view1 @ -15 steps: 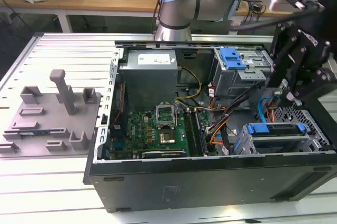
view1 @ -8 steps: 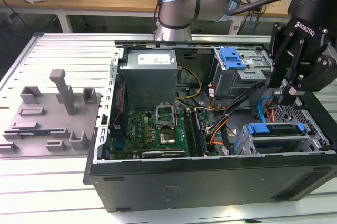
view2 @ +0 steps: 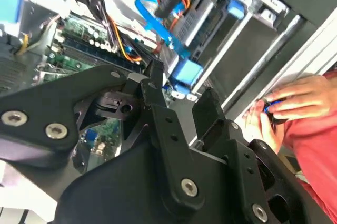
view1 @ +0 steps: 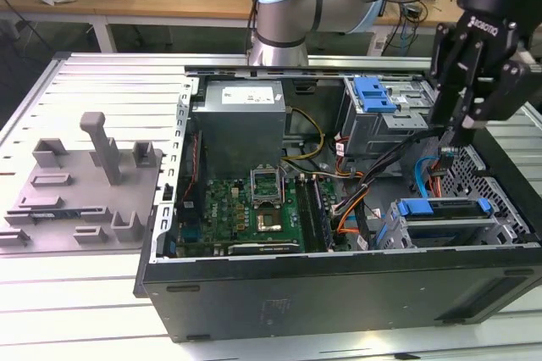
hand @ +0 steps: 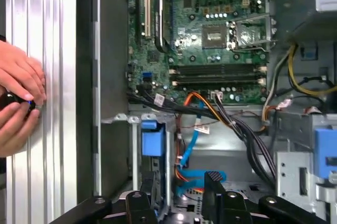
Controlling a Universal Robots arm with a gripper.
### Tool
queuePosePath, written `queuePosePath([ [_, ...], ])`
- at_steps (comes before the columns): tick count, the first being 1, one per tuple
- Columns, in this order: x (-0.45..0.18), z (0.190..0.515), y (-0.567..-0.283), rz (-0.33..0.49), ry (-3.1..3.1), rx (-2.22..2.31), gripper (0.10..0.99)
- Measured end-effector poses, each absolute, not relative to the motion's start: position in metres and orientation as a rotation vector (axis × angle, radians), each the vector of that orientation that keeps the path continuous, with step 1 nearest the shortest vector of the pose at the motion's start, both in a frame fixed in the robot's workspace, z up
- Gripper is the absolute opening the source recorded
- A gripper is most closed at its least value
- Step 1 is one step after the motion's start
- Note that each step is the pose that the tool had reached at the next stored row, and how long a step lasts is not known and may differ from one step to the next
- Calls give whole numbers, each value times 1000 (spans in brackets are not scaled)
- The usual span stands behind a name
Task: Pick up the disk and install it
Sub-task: 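Insert the first disk wire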
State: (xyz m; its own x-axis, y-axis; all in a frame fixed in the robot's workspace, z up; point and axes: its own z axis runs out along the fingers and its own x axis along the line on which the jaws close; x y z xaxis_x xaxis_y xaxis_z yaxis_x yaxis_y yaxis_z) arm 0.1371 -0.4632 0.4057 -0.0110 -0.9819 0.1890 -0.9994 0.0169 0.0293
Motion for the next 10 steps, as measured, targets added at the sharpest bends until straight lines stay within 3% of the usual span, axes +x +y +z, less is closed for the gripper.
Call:
queuePosePath([
  [8,176,402,-462,164,-2116,2088,502],
  [10,177,401,-461,213,-2092,2061,502],
])
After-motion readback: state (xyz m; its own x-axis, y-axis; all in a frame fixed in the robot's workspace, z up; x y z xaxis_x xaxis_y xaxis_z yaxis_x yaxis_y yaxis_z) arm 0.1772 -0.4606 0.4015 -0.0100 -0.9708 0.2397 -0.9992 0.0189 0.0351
